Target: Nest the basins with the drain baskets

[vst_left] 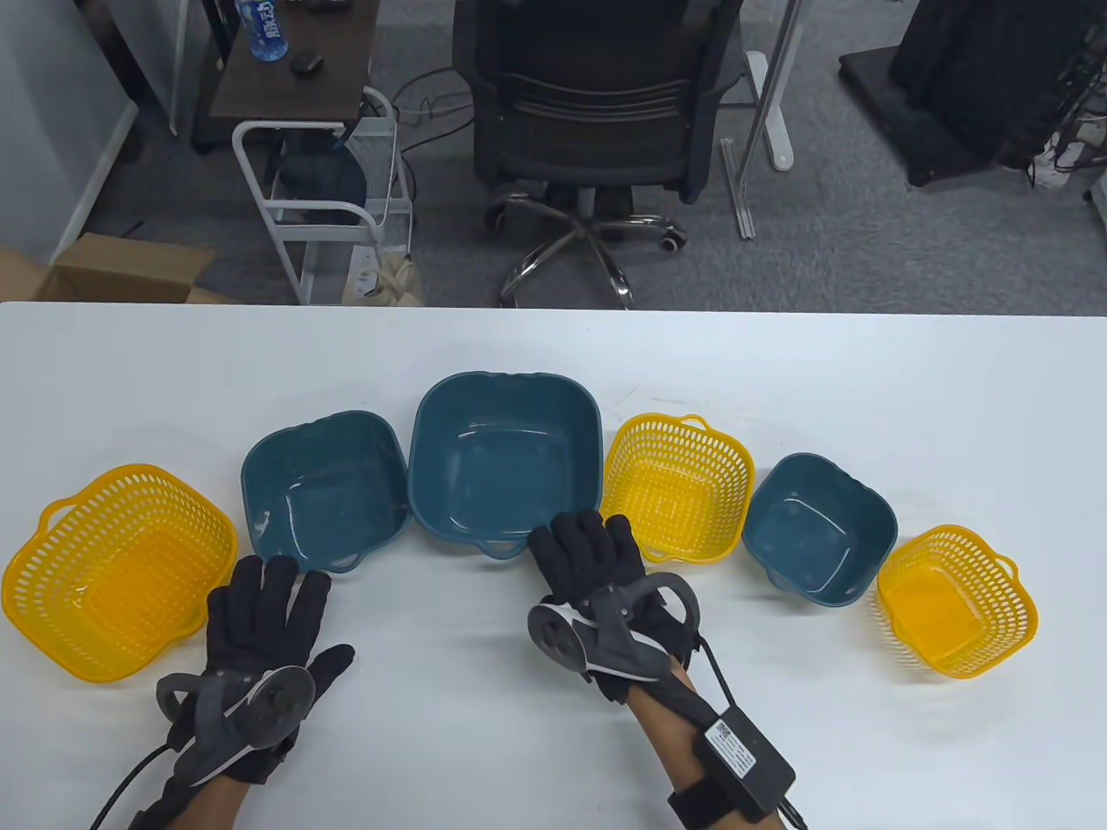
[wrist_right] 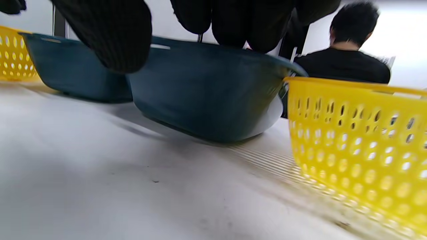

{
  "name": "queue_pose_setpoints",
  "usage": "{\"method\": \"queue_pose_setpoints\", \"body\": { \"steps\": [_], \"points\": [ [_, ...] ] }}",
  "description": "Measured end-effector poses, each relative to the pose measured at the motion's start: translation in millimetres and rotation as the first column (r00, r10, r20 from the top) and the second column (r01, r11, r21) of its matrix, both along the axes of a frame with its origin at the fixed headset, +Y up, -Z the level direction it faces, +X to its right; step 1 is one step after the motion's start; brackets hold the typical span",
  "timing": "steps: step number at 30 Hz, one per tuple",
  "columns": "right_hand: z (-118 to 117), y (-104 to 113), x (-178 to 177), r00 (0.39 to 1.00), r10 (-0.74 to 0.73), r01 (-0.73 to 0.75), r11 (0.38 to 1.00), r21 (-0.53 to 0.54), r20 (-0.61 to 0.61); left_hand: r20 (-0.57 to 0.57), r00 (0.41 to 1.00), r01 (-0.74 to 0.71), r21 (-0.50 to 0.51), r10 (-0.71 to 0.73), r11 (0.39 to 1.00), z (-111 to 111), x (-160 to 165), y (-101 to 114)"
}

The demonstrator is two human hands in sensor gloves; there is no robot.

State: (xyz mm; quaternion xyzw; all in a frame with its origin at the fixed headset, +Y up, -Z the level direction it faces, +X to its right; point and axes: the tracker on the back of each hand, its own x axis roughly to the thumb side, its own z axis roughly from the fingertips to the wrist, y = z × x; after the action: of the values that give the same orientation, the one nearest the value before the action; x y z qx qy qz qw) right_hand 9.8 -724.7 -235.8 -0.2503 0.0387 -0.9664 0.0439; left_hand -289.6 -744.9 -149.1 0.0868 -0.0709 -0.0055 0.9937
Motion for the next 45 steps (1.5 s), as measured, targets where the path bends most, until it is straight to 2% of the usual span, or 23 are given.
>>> {"method": "queue_pose_setpoints", "body": {
  "steps": [6, 9, 18, 24, 28, 31, 35, 39, 45],
  "points": [
    [-39.9, -3.4, -20.3, 0.996, 0.084, -0.083, 0.993, -0.08, 0.012, -0.007, 1.0, 0.024, 0.008, -0.024, 1.0, 0.3, -0.4, 1.1],
    [-51.2, -4.3, -25.0, 0.996, 0.092, -0.091, 0.992, -0.083, 0.01, -0.004, 0.999, 0.032, 0.011, -0.032, 0.999, 0.7, 0.3, 1.4],
    [-52.6, -8.2, -32.2, 0.995, 0.079, -0.078, 0.997, 0.022, -0.06, 0.0, 0.999, 0.044, -0.001, -0.044, 0.999, -0.9, 1.3, 0.2],
    [-29.0, -0.3, -26.3, 0.988, 0.058, -0.03, 0.982, 0.188, -0.144, 0.008, 0.999, 0.043, -0.006, -0.043, 0.999, -1.5, 2.9, -0.1],
    [-3.5, 8.8, -18.8, 0.984, 0.033, 0.007, 0.975, 0.224, -0.176, 0.003, 1.0, 0.025, -0.003, -0.025, 1.0, -2.8, 0.5, 1.5],
    [25.6, 10.9, -14.6, 0.975, 0.035, 0.021, 0.969, 0.247, -0.219, -0.006, 1.0, 0.01, -0.002, -0.01, 1.0, -3.8, -2.8, 2.5],
    [67.5, 2.7, -14.4, 0.962, 0.038, 0.031, 0.969, 0.246, -0.271, -0.024, 1.0, -0.009, -0.004, 0.009, 1.0, -6.2, -8.4, 4.1],
    [92.1, -9.3, -16.8, 0.959, 0.052, 0.017, 0.971, 0.24, -0.278, -0.044, 0.997, -0.06, 0.0, 0.06, 0.998, -6.3, -14.5, 6.5],
    [99.9, -24.9, -18.6, 0.967, 0.057, 0.006, 0.969, 0.246, -0.247, -0.047, 0.998, -0.038, -0.019, 0.038, 0.999, -6.4, -11.5, 4.5]
  ]
}}
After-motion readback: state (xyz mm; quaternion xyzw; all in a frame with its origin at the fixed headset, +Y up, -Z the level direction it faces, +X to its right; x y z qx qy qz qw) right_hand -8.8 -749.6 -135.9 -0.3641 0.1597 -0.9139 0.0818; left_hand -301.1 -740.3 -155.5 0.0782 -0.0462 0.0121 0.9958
